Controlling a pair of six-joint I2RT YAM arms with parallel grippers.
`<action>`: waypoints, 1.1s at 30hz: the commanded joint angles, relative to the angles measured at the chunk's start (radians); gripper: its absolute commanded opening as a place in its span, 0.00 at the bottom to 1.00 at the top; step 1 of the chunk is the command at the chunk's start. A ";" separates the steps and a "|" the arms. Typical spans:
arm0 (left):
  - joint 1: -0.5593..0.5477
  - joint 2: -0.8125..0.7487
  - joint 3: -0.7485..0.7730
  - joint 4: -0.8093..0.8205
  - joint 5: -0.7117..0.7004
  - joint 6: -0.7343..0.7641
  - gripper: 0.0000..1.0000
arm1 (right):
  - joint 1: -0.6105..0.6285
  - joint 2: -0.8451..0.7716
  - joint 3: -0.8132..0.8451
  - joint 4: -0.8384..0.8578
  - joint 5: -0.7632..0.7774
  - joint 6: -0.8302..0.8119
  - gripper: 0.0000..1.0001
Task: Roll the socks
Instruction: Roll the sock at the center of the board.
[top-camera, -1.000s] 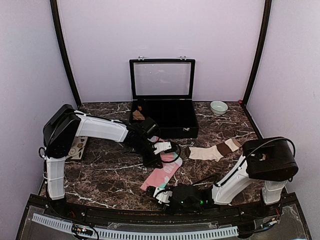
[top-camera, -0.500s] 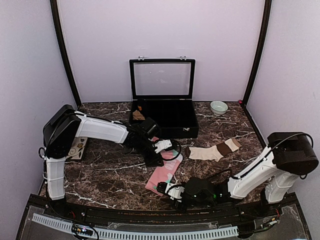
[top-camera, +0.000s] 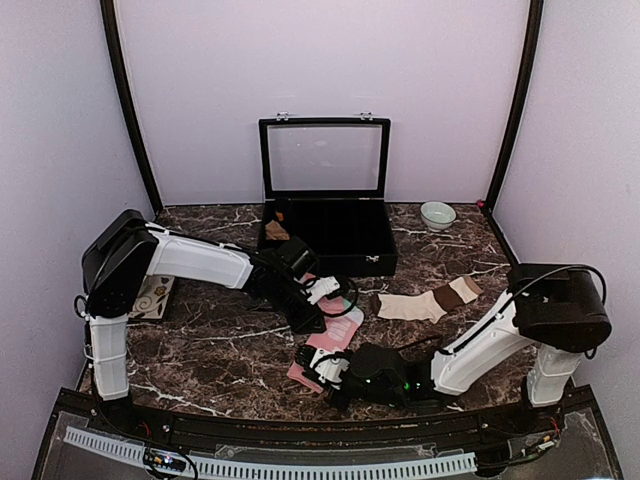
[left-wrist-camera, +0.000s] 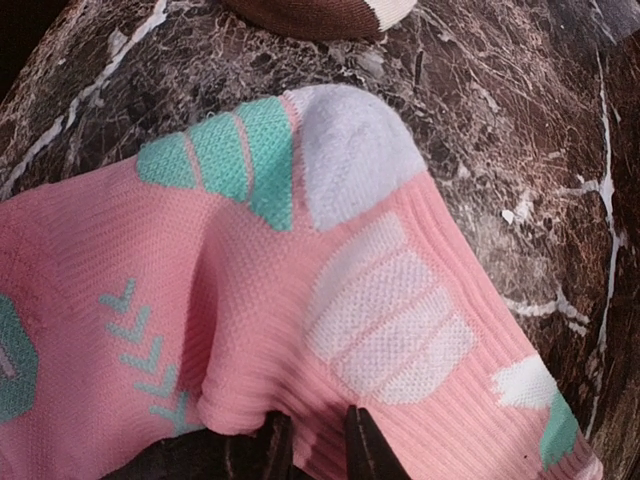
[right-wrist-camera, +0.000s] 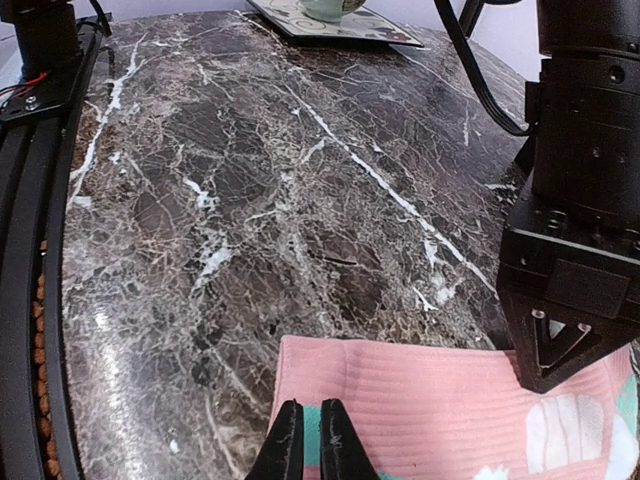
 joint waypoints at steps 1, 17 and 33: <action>0.002 -0.024 -0.029 -0.050 -0.023 -0.025 0.22 | -0.017 0.067 0.056 0.093 0.012 -0.011 0.07; 0.002 -0.039 -0.034 -0.058 -0.031 0.009 0.25 | -0.024 0.176 0.049 0.016 -0.038 0.032 0.03; 0.080 -0.482 -0.281 -0.080 0.003 0.220 0.53 | -0.039 0.123 -0.049 0.085 -0.072 0.141 0.02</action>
